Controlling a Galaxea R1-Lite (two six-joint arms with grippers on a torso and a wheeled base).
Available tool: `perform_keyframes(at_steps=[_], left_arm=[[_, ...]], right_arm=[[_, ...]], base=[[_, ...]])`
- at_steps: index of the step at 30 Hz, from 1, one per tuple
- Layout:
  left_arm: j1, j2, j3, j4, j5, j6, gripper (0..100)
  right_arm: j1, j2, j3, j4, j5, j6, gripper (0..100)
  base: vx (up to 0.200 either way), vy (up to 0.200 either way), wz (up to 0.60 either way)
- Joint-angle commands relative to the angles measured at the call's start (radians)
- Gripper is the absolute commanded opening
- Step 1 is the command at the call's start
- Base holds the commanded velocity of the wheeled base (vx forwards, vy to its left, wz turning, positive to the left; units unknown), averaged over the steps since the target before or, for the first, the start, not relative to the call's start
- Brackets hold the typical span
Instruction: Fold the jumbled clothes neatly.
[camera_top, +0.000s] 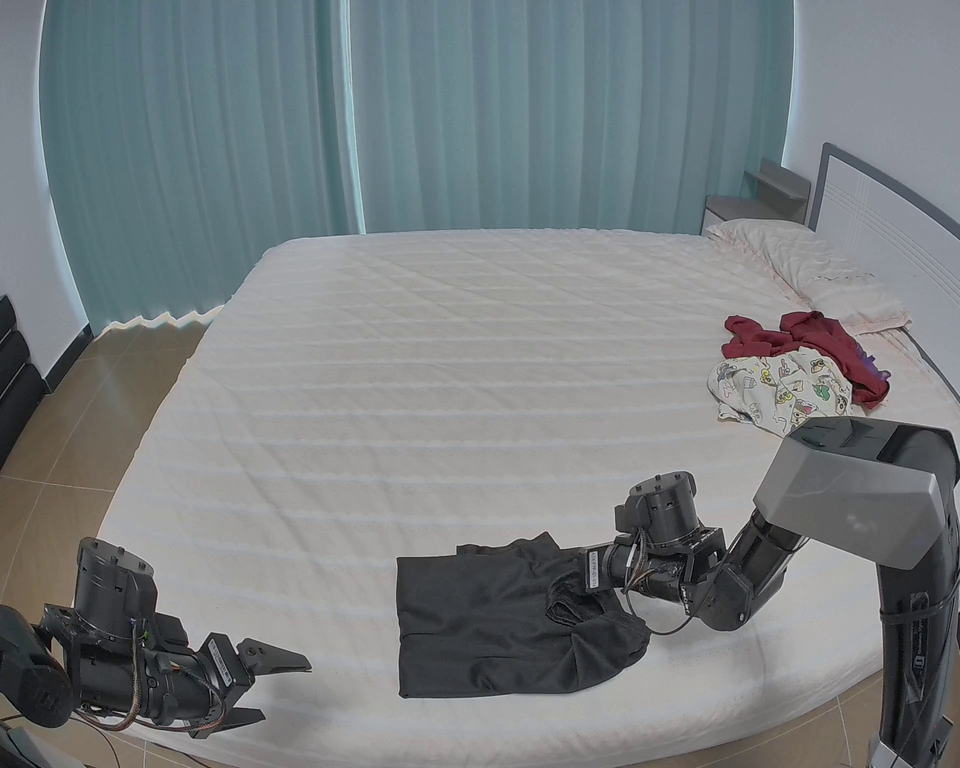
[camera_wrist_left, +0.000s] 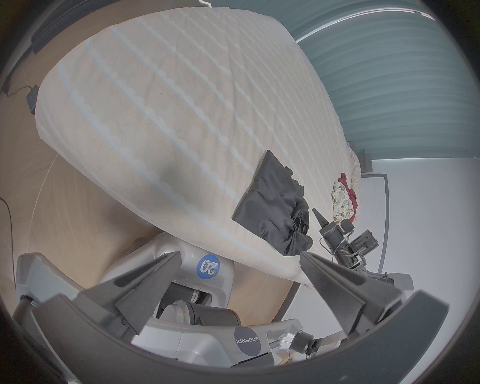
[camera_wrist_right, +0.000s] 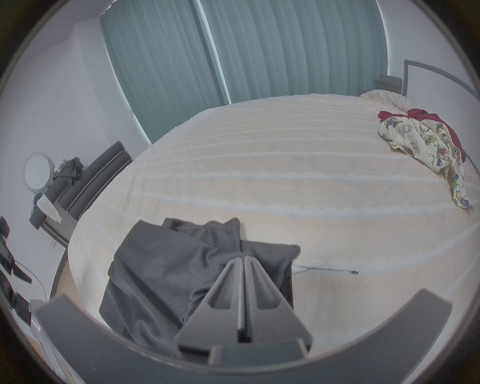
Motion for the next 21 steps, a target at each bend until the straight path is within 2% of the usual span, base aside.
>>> perform_keyframes(at_steps=[1,3,9,10,21], left_arm=[[0.0,0.0,0.001,-0.001,0.0,0.0,100],[0.0,0.0,-0.001,-0.001,0.0,0.0,100],[0.0,0.0,-0.001,-0.001,0.0,0.0,100],[0.0,0.0,-0.001,-0.001,0.0,0.0,100],[0.0,0.0,0.001,-0.001,0.001,0.0,100]], right_arm=[[-0.011,-0.012,-0.008,-0.004,0.0,0.004,0],[-0.028,-0.009,-0.033,-0.004,0.002,0.007,0],[-0.014,-0.017,0.009,-0.01,0.016,-0.011,0],[-0.002,-0.012,0.009,-0.024,0.019,-0.024,100],[0.081,0.071,-0.033,-0.024,0.01,-0.054,100]], base=[[0.0,0.0,0.0],[0.0,0.0,0.0],[0.0,0.0,0.0],[0.0,0.0,0.0],[0.0,0.0,0.0]])
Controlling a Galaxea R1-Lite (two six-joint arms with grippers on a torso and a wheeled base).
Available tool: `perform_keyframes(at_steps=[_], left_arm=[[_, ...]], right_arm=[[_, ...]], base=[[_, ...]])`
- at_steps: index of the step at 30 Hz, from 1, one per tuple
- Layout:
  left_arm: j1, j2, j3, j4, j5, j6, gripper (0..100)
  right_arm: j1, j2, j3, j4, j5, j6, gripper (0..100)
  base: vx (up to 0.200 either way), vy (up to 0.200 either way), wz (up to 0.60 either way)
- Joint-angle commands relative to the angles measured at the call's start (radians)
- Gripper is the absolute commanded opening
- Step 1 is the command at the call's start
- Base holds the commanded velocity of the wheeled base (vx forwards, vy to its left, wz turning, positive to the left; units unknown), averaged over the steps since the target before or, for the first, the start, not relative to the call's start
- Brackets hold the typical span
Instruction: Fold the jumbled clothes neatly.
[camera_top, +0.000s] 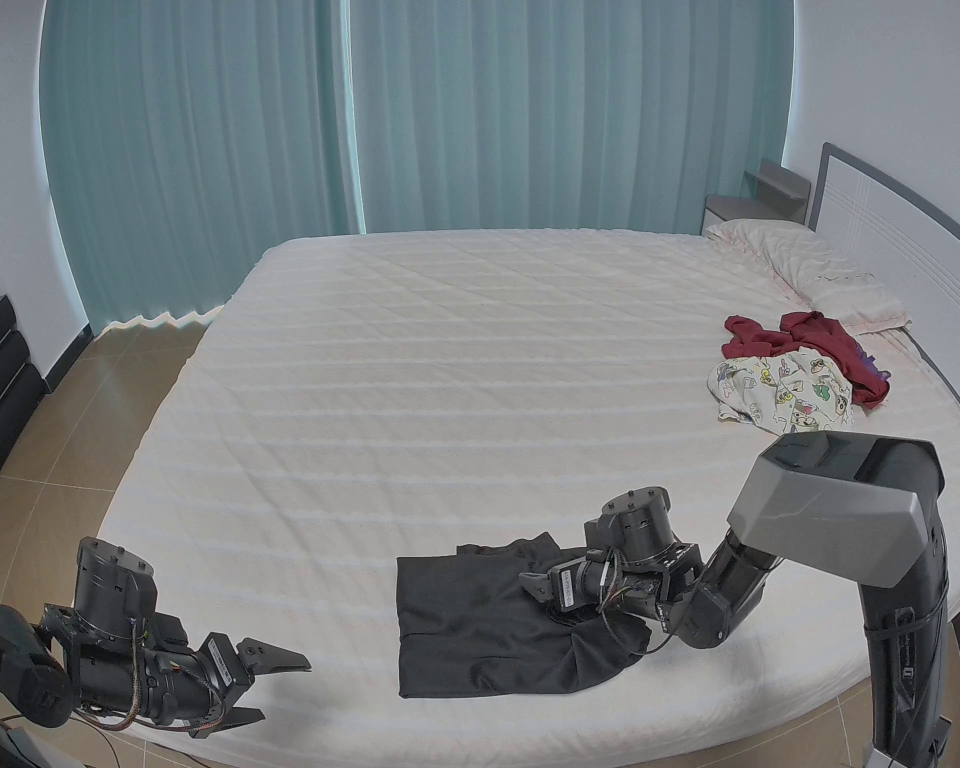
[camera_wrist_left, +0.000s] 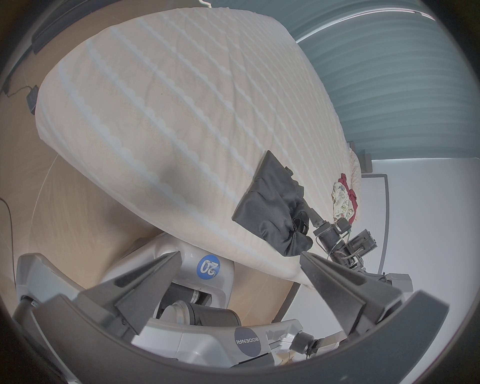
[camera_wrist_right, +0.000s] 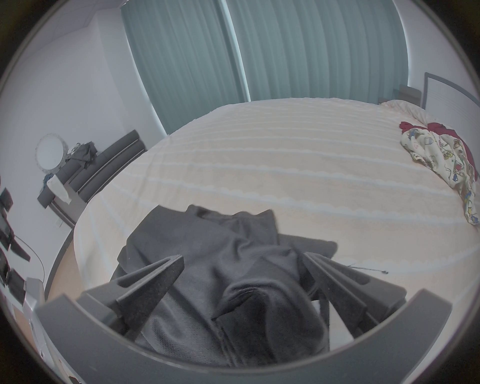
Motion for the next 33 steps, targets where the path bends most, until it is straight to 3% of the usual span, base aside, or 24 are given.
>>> perform_keyframes(at_steps=[1,9,10,19,28,33], left_arm=[[0.0,0.0,0.001,0.0,0.0,-0.001,100],[0.0,0.0,0.001,0.0,0.0,-0.001,100],[0.0,0.0,0.001,0.0,0.0,-0.001,100],[0.0,0.0,0.001,0.0,0.0,-0.001,100],[0.0,0.0,0.001,0.0,0.0,-0.001,100],[0.0,0.0,0.001,0.0,-0.001,-0.001,100]], right_arm=[[0.028,0.042,-0.014,0.005,-0.004,-0.005,100],[0.029,0.056,-0.014,0.003,-0.035,-0.028,100],[0.029,0.056,-0.014,0.003,-0.035,-0.028,0],[0.025,0.051,-0.008,-0.009,-0.076,-0.021,0],[-0.015,0.027,-0.035,-0.064,-0.056,0.014,0],[-0.053,0.033,-0.037,-0.066,-0.012,0.065,0]], base=[[0.0,0.0,0.0],[0.0,0.0,0.0],[0.0,0.0,0.0],[0.0,0.0,0.0],[0.0,0.0,0.0],[0.0,0.0,0.0]])
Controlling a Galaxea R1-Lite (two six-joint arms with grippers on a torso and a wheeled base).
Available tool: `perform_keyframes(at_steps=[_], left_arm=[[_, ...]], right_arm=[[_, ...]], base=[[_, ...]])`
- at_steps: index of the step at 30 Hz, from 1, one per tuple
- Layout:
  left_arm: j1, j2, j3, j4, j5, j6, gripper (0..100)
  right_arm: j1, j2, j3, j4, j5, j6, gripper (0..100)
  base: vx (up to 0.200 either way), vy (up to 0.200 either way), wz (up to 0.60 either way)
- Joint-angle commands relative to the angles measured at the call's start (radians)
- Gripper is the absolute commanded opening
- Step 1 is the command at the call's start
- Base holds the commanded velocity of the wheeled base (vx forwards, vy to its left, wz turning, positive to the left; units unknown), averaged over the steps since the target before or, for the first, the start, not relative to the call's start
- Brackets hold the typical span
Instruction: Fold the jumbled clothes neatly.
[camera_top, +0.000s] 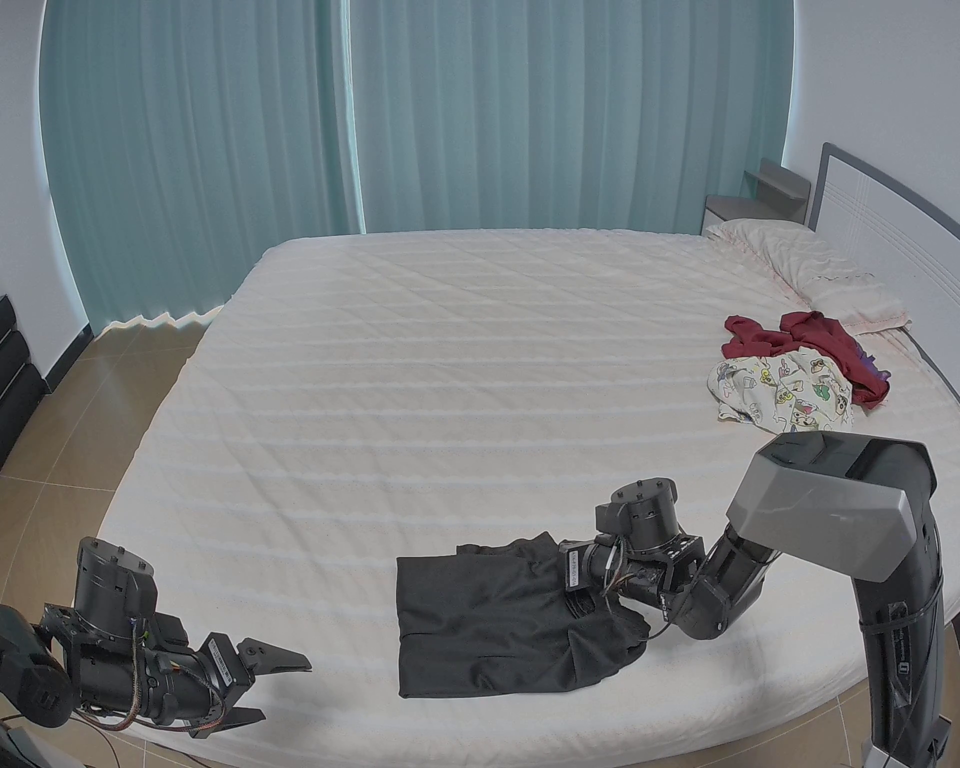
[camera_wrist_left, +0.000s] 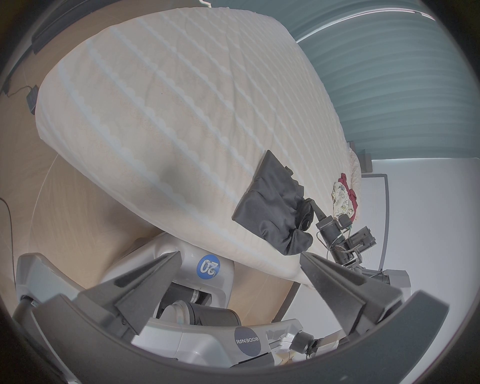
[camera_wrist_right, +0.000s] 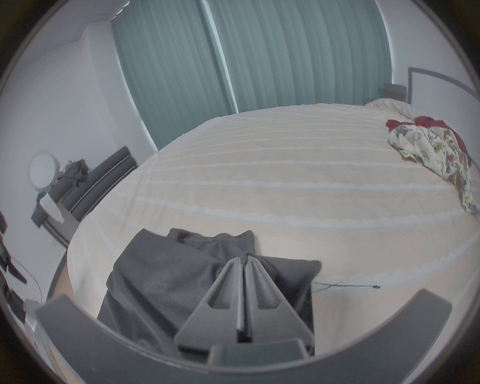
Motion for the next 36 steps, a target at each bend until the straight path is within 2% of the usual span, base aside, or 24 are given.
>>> perform_keyframes(at_steps=[1,14,24,25,33,36], left_arm=[[0.0,-0.001,0.001,0.0,0.0,0.0,100],[0.0,-0.001,0.001,0.0,0.0,0.0,100],[0.0,-0.001,0.001,0.0,0.001,0.0,100],[0.0,-0.001,0.001,0.0,0.0,0.0,100],[0.0,-0.001,0.001,0.0,0.0,0.0,100],[0.0,-0.001,0.001,0.0,0.001,0.0,100]], right_arm=[[-0.03,-0.001,-0.003,-0.002,0.024,0.033,0],[-0.125,0.023,-0.018,0.003,0.041,0.108,0],[-0.151,0.046,-0.047,0.024,0.05,0.148,0],[-0.151,0.046,-0.047,0.026,0.049,0.148,100],[-0.139,-0.023,-0.027,0.013,0.041,0.165,100],[-0.09,-0.058,0.011,0.02,0.039,0.176,100]], base=[[0.0,0.0,0.0],[0.0,0.0,0.0],[0.0,0.0,0.0],[0.0,0.0,0.0],[0.0,0.0,0.0],[0.0,0.0,0.0]])
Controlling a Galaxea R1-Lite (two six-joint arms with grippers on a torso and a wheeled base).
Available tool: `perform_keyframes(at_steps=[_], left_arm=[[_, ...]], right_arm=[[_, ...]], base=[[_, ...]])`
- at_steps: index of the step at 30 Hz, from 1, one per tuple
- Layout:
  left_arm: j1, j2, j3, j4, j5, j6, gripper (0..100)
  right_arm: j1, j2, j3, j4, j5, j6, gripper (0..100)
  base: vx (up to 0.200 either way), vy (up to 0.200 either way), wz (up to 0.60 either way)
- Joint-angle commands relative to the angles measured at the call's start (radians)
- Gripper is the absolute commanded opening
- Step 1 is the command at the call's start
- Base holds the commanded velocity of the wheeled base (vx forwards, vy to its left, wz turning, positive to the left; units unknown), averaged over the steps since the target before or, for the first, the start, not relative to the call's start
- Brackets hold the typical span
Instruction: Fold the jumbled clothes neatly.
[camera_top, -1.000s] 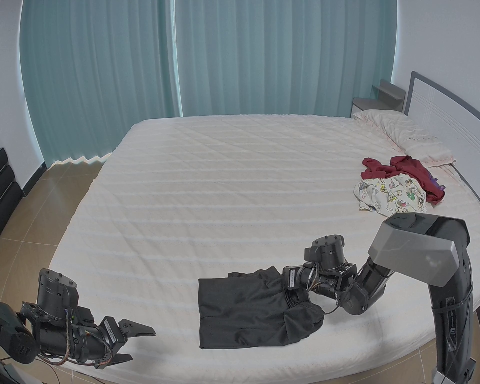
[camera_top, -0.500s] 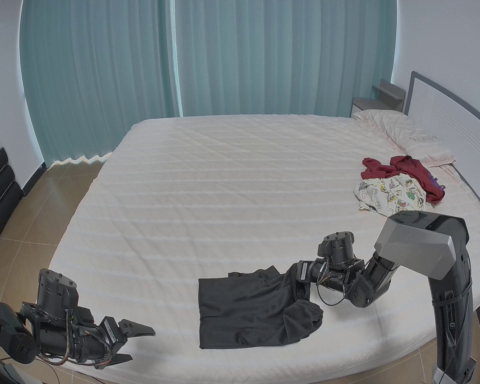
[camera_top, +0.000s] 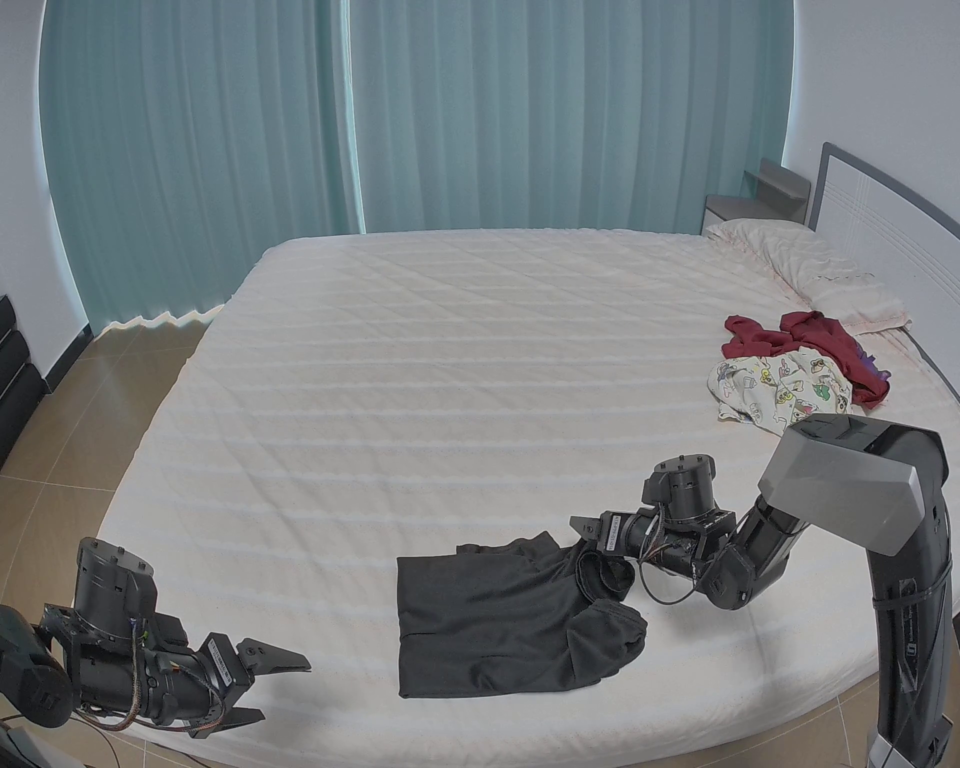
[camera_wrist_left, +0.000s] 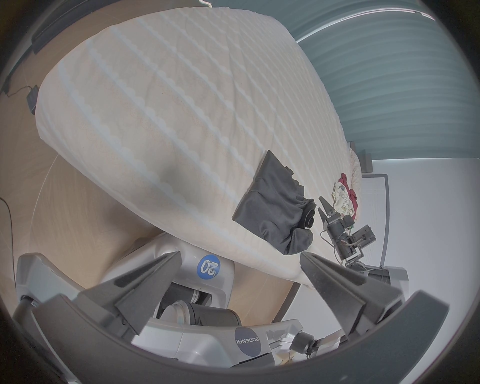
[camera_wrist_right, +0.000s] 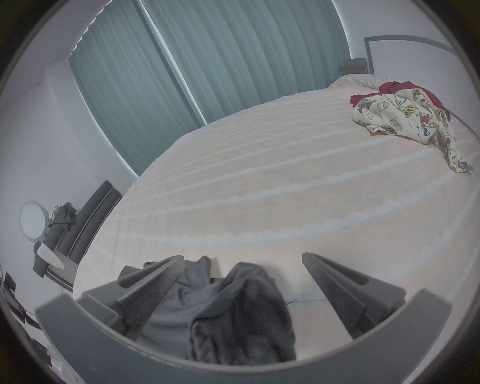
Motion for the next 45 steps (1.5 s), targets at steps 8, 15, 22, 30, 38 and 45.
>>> perform_keyframes(at_steps=[8,15,22,30,38,45], left_arm=[[0.0,-0.001,0.0,-0.001,0.001,0.0,100],[0.0,-0.001,0.0,-0.001,0.001,0.0,100],[0.0,-0.001,0.0,-0.001,-0.001,0.0,100],[0.0,-0.001,0.0,-0.001,0.001,0.0,100],[0.0,-0.001,0.0,-0.001,-0.001,0.0,100],[0.0,-0.001,0.0,-0.001,0.001,0.0,100]], right_arm=[[0.104,-0.025,0.054,0.081,-0.007,-0.058,100],[0.054,-0.065,0.079,0.228,-0.039,-0.154,100],[-0.005,-0.101,0.139,0.215,-0.087,-0.191,100],[-0.078,-0.115,0.168,0.215,-0.089,-0.196,100],[-0.103,-0.22,0.18,0.192,-0.041,-0.159,100],[-0.028,-0.298,0.308,0.18,0.2,-0.116,100]], base=[[0.0,0.0,0.0],[0.0,0.0,0.0],[0.0,0.0,0.0],[0.0,0.0,0.0],[0.0,0.0,0.0],[0.0,0.0,0.0]])
